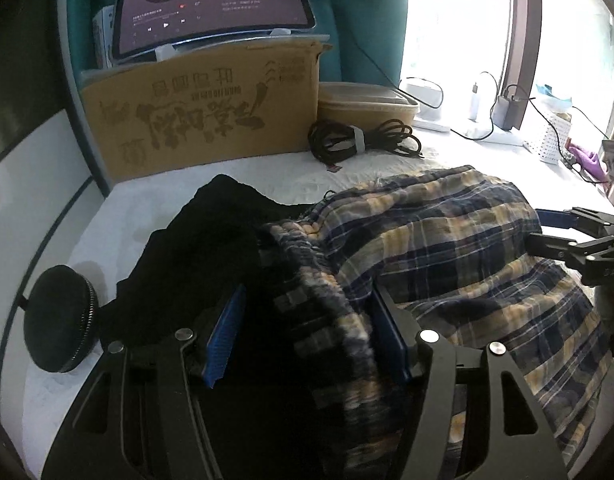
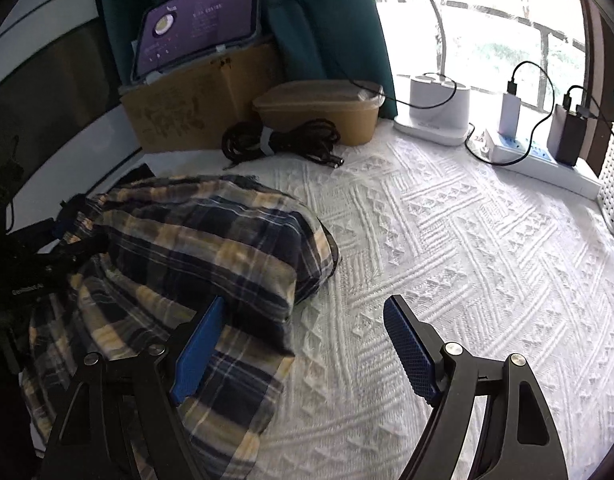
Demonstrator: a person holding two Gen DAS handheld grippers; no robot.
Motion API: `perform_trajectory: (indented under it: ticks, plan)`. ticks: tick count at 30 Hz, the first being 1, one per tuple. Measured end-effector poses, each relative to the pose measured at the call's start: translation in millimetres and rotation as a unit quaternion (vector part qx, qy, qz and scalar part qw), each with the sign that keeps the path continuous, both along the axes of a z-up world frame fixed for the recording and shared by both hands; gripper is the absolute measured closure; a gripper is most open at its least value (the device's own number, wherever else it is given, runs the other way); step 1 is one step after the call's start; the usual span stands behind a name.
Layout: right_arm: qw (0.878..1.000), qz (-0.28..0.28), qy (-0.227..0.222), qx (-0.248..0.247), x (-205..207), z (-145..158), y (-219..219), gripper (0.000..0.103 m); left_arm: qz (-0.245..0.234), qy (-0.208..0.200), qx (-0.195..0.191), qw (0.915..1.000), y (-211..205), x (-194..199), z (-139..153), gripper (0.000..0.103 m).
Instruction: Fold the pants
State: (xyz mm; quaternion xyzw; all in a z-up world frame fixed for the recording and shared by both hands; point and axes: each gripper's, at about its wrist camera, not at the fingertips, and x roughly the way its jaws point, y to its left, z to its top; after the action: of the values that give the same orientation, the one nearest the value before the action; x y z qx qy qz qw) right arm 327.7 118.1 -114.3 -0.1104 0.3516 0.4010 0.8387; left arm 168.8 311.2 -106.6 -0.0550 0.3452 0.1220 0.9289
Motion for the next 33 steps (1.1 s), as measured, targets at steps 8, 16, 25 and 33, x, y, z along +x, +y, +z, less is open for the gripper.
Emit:
perform_trajectory:
  ticks: [8,16,25,33]
  plan:
    - [1.0,0.0,0.003,-0.016,10,-6,17,0.021,-0.001,-0.007,-0.029,0.9995,14,2,-5,0.037]
    - [1.0,-0.017,-0.01,-0.005,19,0,23,0.021,0.002,-0.023,-0.054,0.9983,21,-1,5,0.038]
    - [0.997,0.008,0.063,0.05,39,-1,23,0.038,-0.015,-0.015,-0.077,0.9968,22,6,7,0.054]
    - [0.993,0.015,0.084,0.076,47,0,36,0.08,-0.036,-0.019,-0.073,0.9965,18,14,10,0.07]
